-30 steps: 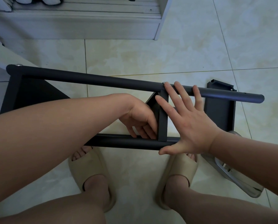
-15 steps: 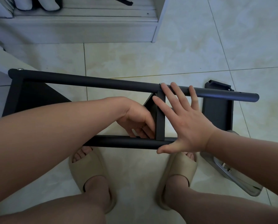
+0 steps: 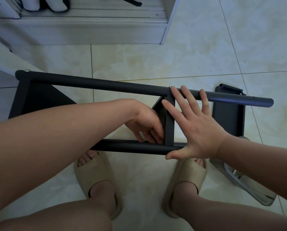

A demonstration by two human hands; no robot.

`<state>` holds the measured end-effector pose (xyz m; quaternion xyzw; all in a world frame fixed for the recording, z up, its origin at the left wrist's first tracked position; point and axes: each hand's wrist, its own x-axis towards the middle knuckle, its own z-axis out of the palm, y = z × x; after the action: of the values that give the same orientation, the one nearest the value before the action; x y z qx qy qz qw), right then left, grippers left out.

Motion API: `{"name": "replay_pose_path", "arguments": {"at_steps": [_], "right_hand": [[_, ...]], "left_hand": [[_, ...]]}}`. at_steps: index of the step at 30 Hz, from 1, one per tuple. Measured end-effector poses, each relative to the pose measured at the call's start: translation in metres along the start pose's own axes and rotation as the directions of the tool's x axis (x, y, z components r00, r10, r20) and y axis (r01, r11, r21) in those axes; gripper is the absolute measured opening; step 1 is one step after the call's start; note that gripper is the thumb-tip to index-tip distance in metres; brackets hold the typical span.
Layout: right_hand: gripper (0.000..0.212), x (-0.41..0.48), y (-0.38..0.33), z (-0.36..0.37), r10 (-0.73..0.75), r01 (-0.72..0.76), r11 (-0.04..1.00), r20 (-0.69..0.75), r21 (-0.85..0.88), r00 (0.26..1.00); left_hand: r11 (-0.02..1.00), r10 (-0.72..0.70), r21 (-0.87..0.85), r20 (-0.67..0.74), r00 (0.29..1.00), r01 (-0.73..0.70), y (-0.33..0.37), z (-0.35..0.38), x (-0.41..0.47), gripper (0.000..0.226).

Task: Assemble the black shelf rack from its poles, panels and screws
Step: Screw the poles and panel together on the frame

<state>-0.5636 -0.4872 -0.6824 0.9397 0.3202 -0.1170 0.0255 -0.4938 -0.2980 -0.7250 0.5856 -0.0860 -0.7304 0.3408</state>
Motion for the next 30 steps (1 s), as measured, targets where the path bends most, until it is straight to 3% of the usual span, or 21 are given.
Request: {"name": "replay_pose_path", "arguments": {"at_steps": [4, 9, 16, 23, 30], "right_hand": [[0.129, 0.0005, 0.0008, 0.0006, -0.001, 0.001, 1.0, -0.003, 0.001, 1.0], [0.129, 0.0004, 0.0005, 0.0002, -0.001, 0.001, 1.0, 0.001, -0.006, 1.0], [0.13, 0.0001, 0.0001, -0.0014, 0.004, -0.004, 1.0, 0.006, -0.008, 1.0], [0.13, 0.0, -0.0007, -0.0022, 0.005, -0.004, 1.0, 0.015, -0.014, 1.0], [0.13, 0.0003, -0.0008, -0.0021, 0.006, -0.006, 1.0, 0.013, -0.018, 1.0]], "left_hand": [[0.999, 0.04, 0.03, -0.06, 0.997, -0.038, 0.0024, -0.0006, 0.0014, 0.022], [0.999, 0.028, 0.033, -0.034, 0.999, -0.027, 0.0035, -0.0025, -0.0011, 0.034], [0.999, 0.048, 0.009, -0.037, 0.998, -0.047, -0.001, -0.0011, 0.0013, 0.013], [0.995, 0.068, -0.064, -0.03, 0.997, -0.07, -0.0018, -0.0017, 0.0008, 0.034], [0.999, 0.041, -0.009, -0.036, 0.999, -0.041, -0.0004, 0.0005, 0.0001, 0.022]]}}
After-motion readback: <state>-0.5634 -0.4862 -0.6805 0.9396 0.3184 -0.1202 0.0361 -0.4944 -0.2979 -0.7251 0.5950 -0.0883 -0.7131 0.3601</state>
